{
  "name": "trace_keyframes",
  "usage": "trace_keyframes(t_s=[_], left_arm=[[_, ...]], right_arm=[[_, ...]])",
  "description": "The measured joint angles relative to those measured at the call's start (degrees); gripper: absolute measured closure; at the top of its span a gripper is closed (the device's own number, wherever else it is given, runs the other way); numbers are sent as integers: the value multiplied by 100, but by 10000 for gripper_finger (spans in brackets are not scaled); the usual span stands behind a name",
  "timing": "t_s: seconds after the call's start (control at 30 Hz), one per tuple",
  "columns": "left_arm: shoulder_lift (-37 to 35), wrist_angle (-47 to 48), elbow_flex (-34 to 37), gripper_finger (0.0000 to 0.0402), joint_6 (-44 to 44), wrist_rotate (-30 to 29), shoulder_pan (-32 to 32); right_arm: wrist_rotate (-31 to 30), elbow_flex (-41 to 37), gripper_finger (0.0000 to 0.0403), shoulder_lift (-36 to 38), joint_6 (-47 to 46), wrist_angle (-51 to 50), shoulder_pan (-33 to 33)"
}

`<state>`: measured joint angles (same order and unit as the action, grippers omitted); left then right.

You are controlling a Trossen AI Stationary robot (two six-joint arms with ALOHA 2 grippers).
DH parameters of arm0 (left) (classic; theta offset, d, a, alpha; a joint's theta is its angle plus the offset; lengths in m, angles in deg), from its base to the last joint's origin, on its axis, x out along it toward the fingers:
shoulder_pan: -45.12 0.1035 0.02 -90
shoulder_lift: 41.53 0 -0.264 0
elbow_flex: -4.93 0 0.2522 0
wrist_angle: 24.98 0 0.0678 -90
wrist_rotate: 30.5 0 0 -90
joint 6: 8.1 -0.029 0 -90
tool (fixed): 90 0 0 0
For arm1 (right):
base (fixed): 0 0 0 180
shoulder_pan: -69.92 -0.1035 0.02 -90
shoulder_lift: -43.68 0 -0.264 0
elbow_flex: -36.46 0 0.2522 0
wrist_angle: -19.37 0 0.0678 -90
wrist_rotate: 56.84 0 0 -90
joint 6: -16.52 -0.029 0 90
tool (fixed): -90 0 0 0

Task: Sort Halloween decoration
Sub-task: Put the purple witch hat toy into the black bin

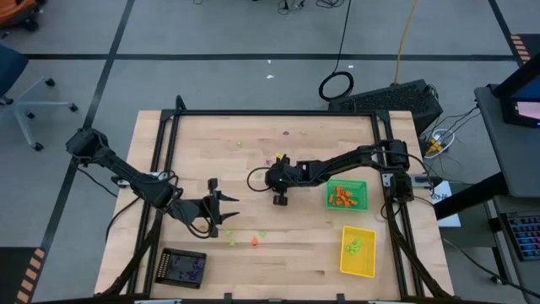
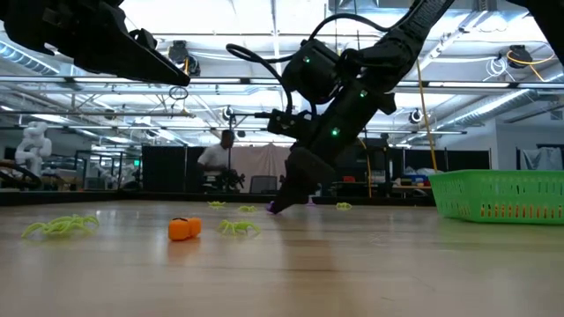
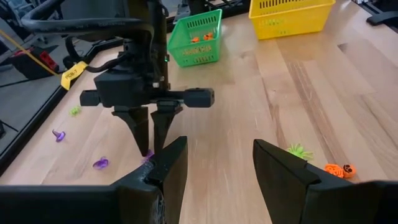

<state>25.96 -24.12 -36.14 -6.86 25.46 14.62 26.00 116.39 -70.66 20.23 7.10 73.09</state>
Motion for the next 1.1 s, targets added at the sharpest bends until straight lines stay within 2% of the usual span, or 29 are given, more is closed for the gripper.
trace_keyframes(t_s=[0.2, 0.53, 0.83, 0.97, 1.1], left_arm=[[0, 1, 0, 222, -2, 0, 0], [0, 2, 0, 222, 0, 1, 0], [0, -3, -2, 222, 5, 2, 0], [0, -7, -2, 222, 15, 2, 0], [0, -9, -2, 222, 66, 2, 0]], right_arm=[[-7, 0, 396, -2, 5, 15, 1], [-5, 0, 401, 64, 2, -24, -199], [-58, -2, 402, 495, 222, -190, -891], [-493, -2, 402, 713, 556, -258, -1398], [-1233, -2, 403, 783, 913, -340, -1968]])
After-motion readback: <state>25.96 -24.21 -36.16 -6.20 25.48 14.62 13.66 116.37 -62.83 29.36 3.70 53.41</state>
